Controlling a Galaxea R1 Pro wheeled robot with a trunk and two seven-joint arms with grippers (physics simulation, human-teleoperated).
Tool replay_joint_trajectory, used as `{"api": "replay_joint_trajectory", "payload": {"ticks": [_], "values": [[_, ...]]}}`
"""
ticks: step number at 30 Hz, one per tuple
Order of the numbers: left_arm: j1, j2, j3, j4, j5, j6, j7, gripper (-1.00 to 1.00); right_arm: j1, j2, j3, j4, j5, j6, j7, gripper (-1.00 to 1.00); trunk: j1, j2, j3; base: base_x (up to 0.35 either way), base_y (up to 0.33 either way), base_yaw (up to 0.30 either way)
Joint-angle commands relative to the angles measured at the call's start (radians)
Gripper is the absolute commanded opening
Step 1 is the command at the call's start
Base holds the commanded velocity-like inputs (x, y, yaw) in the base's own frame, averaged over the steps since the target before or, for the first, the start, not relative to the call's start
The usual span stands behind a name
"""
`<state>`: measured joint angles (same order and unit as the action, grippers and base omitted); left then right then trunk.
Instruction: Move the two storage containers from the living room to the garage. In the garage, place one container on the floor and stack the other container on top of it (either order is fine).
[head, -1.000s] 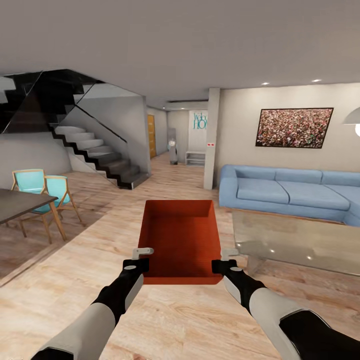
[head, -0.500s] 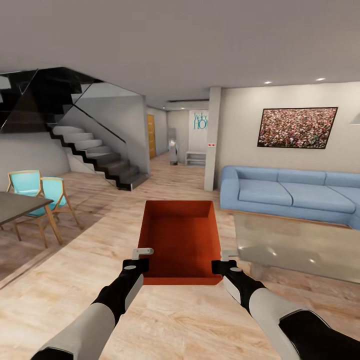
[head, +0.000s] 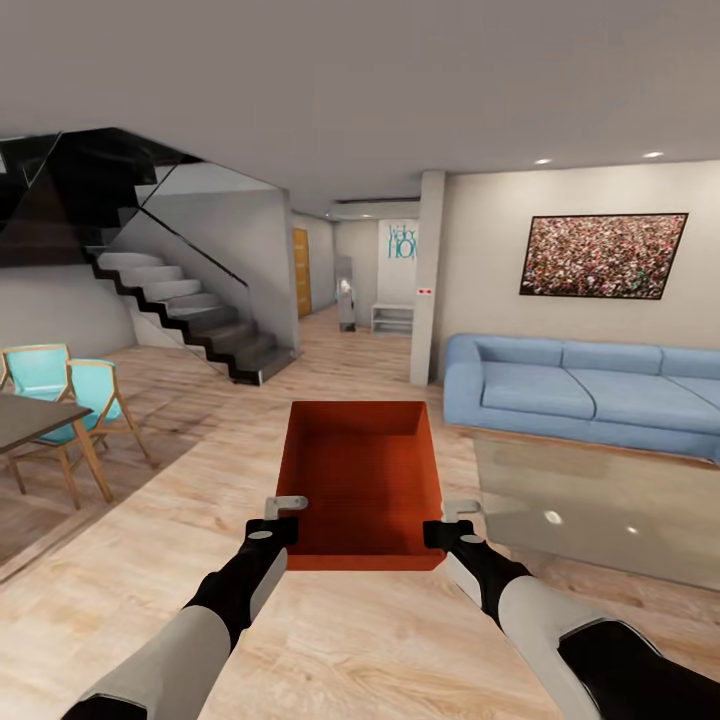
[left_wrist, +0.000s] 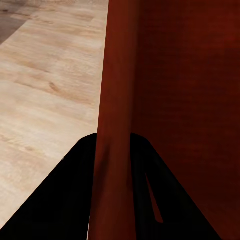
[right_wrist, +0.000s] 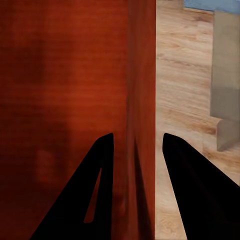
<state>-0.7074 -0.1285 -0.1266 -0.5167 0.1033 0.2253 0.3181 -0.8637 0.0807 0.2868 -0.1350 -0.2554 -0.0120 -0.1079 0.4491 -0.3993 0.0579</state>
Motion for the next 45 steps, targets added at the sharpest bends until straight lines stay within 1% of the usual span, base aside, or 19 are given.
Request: {"api": "replay_joint_trajectory", "payload": {"ticks": [1, 11, 28, 45], "values": [[-0.001, 0.023, 0.029, -0.005, -0.019, -0.007, 0.091, -1.0, 0.0, -0.009, -0.015, 0.003, -0.015, -0.002, -0.007, -1.0, 0.001, -0.001, 0.0, 0.321, 0.0, 0.0], [-0.001, 0.024, 0.03, -0.005, -0.019, -0.007, 0.091, -1.0, 0.0, -0.007, -0.015, 0.003, -0.016, -0.002, -0.007, -1.0, 0.001, -0.001, 0.0, 0.322, 0.0, 0.033], [-0.001, 0.024, 0.03, -0.005, -0.019, -0.007, 0.091, -1.0, 0.0, -0.008, -0.015, 0.003, -0.015, -0.002, -0.008, -1.0, 0.001, -0.001, 0.0, 0.321, 0.0, 0.243], [-0.001, 0.024, 0.03, -0.005, -0.019, -0.007, 0.091, -1.0, 0.0, -0.009, -0.015, 0.003, -0.015, -0.001, -0.007, -1.0, 0.001, -0.001, 0.0, 0.321, 0.0, 0.01]]}}
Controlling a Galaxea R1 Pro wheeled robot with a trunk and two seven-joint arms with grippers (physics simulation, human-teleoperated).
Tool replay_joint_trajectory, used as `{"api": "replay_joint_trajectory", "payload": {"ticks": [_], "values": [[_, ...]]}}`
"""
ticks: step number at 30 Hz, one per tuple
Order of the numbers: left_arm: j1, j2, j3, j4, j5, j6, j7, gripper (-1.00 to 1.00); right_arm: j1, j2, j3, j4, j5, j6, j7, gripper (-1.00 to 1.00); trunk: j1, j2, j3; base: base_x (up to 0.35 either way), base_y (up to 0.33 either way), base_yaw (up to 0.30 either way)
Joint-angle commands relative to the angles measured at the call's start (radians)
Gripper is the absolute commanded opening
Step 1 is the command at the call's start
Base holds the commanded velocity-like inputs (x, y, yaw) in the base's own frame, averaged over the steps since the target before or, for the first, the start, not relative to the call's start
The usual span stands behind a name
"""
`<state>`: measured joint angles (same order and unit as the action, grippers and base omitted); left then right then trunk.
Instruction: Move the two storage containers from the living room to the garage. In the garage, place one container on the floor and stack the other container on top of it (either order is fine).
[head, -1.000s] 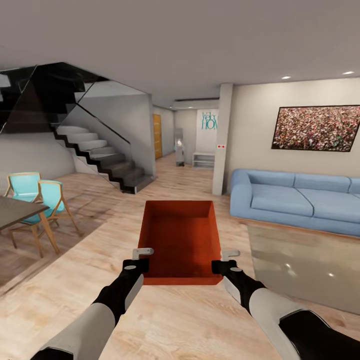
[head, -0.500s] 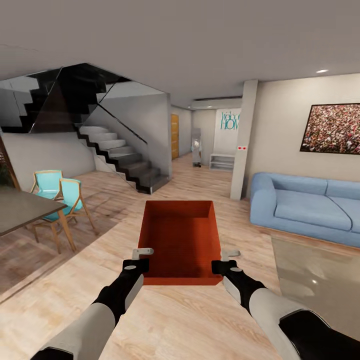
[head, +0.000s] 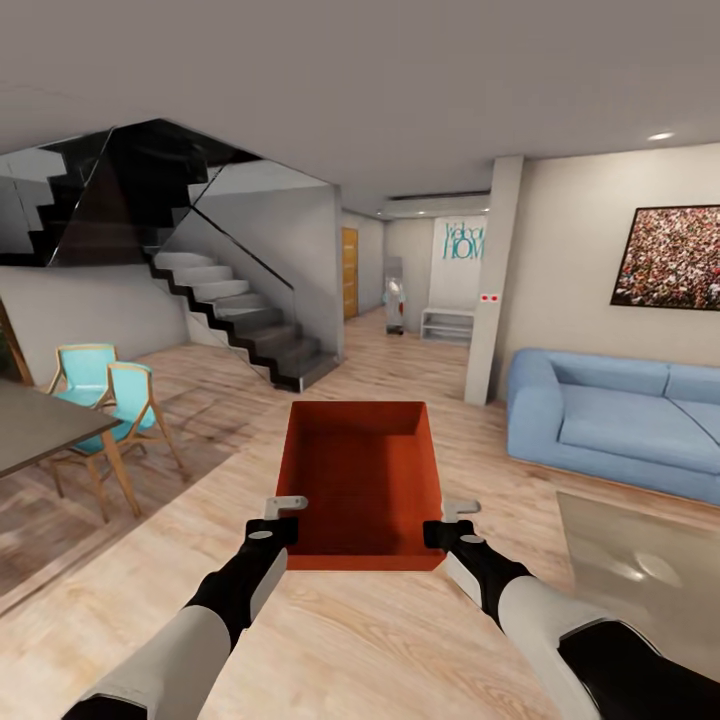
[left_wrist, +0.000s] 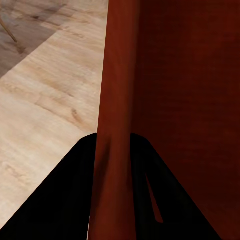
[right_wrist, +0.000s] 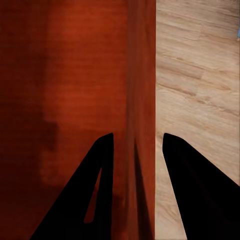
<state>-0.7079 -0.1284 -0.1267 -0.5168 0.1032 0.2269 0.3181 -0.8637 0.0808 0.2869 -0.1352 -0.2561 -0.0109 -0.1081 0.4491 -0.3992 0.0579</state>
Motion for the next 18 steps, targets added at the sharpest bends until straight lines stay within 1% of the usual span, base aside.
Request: {"api": "replay_joint_trajectory", "payload": {"ticks": [1, 18], "values": [[-0.001, 0.024, 0.03, -0.005, -0.019, -0.009, 0.092, -1.0, 0.0, -0.009, -0.015, 0.003, -0.014, -0.002, -0.007, -1.0, 0.001, -0.001, 0.0, 0.321, 0.0, 0.0], [-0.001, 0.024, 0.03, -0.005, -0.019, -0.009, 0.092, -1.0, 0.0, -0.009, -0.015, 0.003, -0.014, 0.0, -0.007, -1.0, 0.001, -0.001, 0.0, 0.321, 0.0, 0.0]]}}
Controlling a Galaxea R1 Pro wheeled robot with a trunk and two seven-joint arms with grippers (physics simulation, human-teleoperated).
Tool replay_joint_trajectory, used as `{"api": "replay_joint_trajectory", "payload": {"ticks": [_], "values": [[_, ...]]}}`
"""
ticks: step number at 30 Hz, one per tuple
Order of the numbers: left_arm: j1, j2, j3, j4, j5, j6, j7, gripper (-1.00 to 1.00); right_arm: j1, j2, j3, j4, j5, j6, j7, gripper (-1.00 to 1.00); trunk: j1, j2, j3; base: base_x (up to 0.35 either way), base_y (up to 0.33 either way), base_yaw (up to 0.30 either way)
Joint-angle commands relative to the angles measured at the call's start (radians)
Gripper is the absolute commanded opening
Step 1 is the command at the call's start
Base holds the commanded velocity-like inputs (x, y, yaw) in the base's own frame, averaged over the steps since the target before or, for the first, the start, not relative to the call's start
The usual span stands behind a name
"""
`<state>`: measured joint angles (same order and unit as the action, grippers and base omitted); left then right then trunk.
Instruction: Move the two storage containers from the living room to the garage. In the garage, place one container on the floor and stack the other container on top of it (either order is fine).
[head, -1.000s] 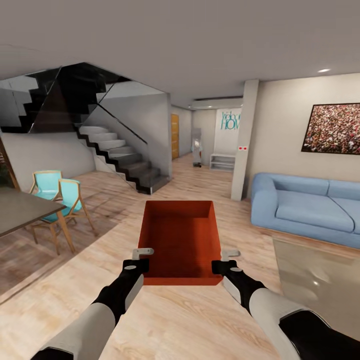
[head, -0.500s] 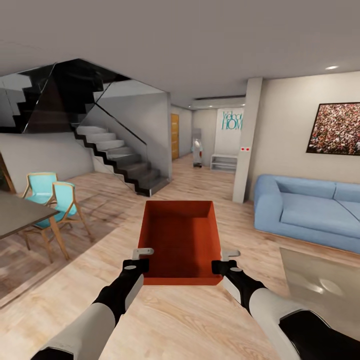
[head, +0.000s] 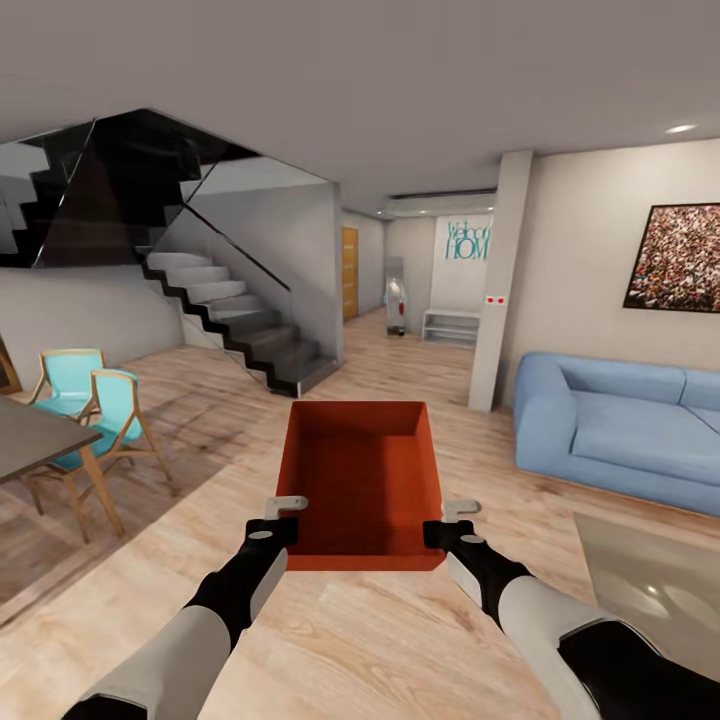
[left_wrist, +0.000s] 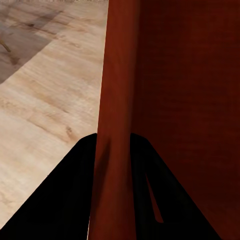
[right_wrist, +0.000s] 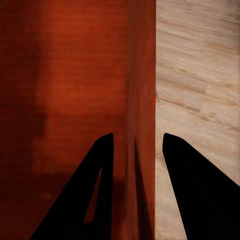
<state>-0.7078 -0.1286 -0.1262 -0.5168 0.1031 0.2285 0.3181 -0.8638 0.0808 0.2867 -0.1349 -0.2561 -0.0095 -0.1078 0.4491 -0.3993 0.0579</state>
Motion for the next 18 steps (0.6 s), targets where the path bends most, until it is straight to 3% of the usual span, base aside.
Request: {"api": "replay_joint_trajectory", "payload": {"ticks": [1, 15, 18], "values": [[-0.001, 0.024, 0.029, -0.005, -0.019, -0.011, 0.092, -1.0, 0.0, -0.009, -0.015, 0.003, -0.014, -0.001, -0.007, -1.0, 0.001, -0.001, 0.0, 0.321, 0.0, 0.0], [0.0, 0.024, 0.03, -0.005, -0.019, -0.011, 0.092, -1.0, 0.0, -0.007, -0.015, 0.003, -0.014, -0.004, -0.007, -1.0, 0.001, -0.001, 0.0, 0.321, 0.0, -0.001], [-0.001, 0.024, 0.03, -0.005, -0.019, -0.011, 0.092, -1.0, 0.0, -0.006, -0.014, 0.003, -0.014, -0.005, -0.009, -1.0, 0.001, -0.001, 0.0, 0.321, 0.0, -0.153]]}}
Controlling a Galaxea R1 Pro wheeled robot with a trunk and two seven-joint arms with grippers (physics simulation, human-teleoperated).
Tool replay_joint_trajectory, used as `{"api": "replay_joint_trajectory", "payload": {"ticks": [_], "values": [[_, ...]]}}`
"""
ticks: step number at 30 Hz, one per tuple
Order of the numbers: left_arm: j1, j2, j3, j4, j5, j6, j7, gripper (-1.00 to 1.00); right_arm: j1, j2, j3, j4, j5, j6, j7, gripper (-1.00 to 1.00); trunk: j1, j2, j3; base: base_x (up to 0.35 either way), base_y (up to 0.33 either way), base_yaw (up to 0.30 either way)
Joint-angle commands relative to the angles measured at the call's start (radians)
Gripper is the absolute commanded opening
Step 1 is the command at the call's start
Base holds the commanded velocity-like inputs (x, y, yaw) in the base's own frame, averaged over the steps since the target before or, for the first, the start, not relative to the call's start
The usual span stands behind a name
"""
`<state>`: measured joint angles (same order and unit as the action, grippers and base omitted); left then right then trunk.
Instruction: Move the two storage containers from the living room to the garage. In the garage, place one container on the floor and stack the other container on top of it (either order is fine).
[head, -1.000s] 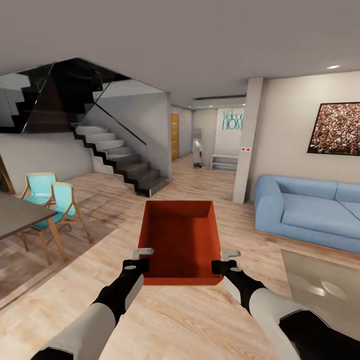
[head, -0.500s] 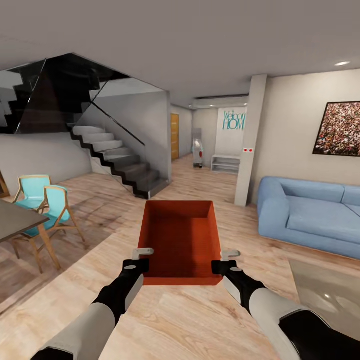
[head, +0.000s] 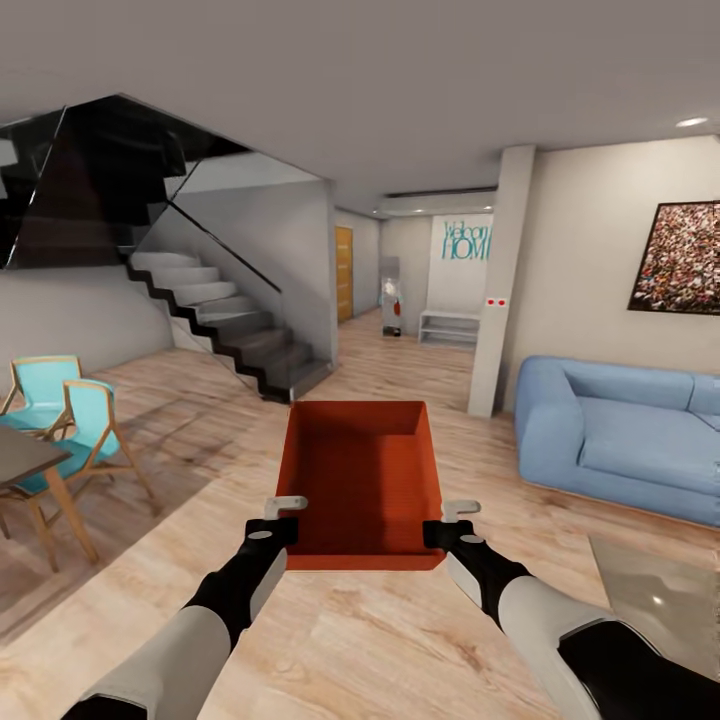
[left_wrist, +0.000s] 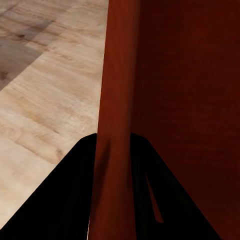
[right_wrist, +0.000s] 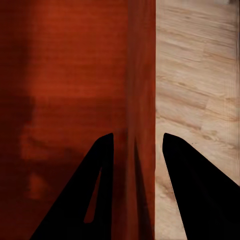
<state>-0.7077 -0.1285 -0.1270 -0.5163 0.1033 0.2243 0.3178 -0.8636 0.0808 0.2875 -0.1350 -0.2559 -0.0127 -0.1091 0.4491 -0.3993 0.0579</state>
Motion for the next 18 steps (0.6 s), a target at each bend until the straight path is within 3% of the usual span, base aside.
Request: {"api": "replay_joint_trajectory", "payload": {"ticks": [1, 11, 18], "values": [[0.0, 0.024, 0.03, -0.006, -0.019, -0.006, 0.092, -1.0, 0.0, -0.006, -0.015, 0.003, -0.014, -0.002, -0.007, -1.0, 0.001, -0.001, 0.0, 0.321, 0.0, -0.237], [0.0, 0.024, 0.03, -0.007, -0.019, -0.006, 0.092, -1.0, 0.0, -0.007, -0.016, 0.003, -0.014, -0.003, -0.007, -1.0, 0.001, -0.001, 0.0, 0.321, 0.0, -0.265], [0.0, 0.024, 0.03, -0.006, -0.019, -0.006, 0.092, -1.0, 0.0, -0.008, -0.016, 0.003, -0.014, -0.001, -0.007, -1.0, 0.001, -0.001, 0.0, 0.321, 0.0, -0.072]]}}
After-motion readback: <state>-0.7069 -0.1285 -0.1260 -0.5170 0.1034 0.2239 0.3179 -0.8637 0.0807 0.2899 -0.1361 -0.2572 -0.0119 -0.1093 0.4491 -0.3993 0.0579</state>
